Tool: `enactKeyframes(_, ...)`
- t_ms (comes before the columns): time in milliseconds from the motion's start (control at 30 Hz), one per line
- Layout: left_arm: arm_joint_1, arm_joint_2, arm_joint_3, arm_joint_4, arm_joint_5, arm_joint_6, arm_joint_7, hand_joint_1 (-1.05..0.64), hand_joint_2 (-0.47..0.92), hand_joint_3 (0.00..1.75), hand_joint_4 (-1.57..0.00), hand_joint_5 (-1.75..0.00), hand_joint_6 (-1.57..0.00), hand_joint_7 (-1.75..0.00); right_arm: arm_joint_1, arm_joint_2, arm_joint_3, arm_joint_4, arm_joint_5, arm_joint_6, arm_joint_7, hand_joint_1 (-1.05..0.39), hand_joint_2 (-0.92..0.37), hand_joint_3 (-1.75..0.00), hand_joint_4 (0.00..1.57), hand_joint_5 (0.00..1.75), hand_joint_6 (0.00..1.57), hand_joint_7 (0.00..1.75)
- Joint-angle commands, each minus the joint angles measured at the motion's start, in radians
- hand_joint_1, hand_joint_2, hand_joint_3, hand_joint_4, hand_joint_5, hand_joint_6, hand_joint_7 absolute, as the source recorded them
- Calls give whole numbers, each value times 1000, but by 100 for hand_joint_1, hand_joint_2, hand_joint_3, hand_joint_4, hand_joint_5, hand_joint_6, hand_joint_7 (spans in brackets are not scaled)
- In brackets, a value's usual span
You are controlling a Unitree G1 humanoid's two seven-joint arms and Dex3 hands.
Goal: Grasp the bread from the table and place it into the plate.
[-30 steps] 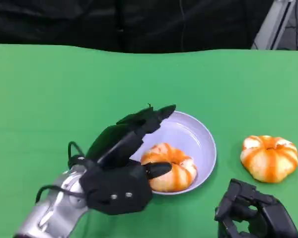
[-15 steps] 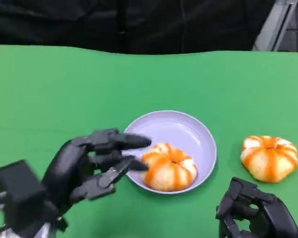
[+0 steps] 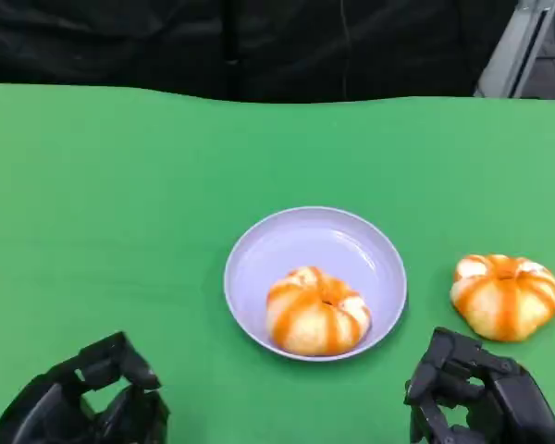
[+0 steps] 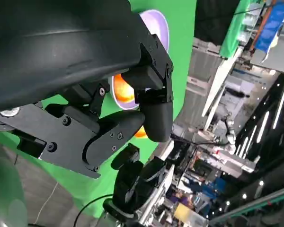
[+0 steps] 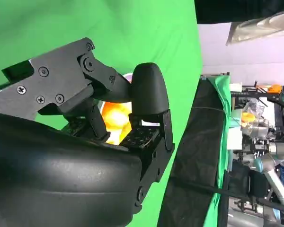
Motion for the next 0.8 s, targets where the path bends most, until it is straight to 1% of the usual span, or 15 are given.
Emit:
enactKeyframes(33, -1, -26, 38, 25, 13, -17, 21, -19, 72, 87, -85, -175, -80, -163, 0, -14, -10, 10, 9, -17, 3, -13, -67, -99, 78, 175, 74, 152)
enactKeyframes(100, -4, -34, 52, 29, 18, -14, 34, -20, 74, 85, -85, -175, -79, -164, 2, -13, -9, 12, 4, -23, 1, -12, -67, -99, 78, 175, 74, 152)
enactKeyframes(267, -12, -35, 61, 20, 40, 12, 74, -13, 74, 86, -84, -175, -75, -171, 5, -11, -6, 11, 8, -27, 4, -13, -68, -99, 78, 175, 74, 152)
enactKeyframes(533, -16, -40, 58, 3, 56, 37, 101, -10, 73, 86, -84, -175, -75, -171, 7, -12, -7, 11, 17, -32, 16, -12, -69, -100, 77, 175, 73, 152)
enactKeyframes(800, -15, -49, 57, -13, 74, 47, 121, -9, 72, 88, -84, -175, -75, -170, 6, -12, -7, 13, 19, -35, 23, -14, -68, -100, 78, 175, 73, 151)
